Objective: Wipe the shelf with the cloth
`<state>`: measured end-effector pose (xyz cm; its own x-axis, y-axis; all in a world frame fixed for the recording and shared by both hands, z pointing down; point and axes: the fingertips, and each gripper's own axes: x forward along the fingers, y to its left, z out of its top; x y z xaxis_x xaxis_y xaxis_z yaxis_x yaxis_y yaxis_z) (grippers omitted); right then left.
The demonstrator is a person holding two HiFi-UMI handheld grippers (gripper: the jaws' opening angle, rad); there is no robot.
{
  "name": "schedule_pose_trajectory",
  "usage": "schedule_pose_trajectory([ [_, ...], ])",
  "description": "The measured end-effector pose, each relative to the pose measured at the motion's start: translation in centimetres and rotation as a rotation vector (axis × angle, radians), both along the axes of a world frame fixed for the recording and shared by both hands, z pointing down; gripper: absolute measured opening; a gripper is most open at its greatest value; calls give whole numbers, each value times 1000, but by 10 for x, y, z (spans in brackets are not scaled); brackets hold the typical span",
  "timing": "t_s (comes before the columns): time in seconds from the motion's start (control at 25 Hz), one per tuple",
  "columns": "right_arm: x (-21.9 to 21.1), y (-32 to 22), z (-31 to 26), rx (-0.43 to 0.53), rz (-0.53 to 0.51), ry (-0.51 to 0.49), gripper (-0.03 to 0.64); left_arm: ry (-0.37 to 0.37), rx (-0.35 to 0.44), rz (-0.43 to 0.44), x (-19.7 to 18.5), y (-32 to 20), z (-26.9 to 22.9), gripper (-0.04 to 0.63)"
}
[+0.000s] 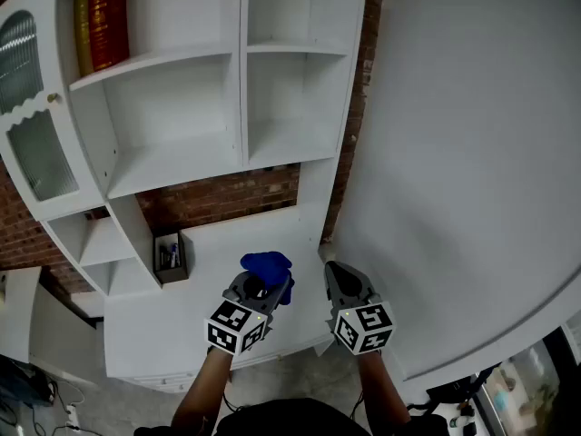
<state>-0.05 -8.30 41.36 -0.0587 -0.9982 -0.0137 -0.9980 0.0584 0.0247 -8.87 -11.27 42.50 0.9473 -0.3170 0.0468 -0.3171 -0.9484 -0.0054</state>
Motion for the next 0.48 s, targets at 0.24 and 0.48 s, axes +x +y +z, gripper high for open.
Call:
schedule_pose_trajectory([
  [0.24, 3, 2, 4, 0, 2, -11, 20, -7, -6, 6, 4, 4, 4, 89],
  [0.48, 9, 4, 5, 10, -4, -31, 20, -21, -7, 1, 10, 6, 8, 89],
])
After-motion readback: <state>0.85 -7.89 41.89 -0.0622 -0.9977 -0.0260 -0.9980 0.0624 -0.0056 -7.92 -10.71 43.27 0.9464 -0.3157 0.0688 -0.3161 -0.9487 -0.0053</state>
